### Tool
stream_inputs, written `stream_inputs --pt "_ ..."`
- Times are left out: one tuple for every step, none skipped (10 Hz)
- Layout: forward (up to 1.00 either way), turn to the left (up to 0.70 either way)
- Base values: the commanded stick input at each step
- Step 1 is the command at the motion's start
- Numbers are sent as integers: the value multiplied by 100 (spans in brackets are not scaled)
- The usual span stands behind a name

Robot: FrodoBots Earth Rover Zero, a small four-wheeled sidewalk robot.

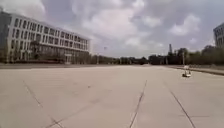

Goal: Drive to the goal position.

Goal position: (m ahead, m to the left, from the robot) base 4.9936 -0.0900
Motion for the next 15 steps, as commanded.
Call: stream_inputs --pt "50 -2" --pt "50 -2" --pt "50 -2" --pt "50 -2" --pt "50 -2" --pt "50 -2" --pt "50 -2" --pt "50 -2" --pt "50 -2" --pt "50 -2" --pt "50 -2" --pt "50 -25" --pt "50 -52" --pt "50 -48" --pt "50 -36"
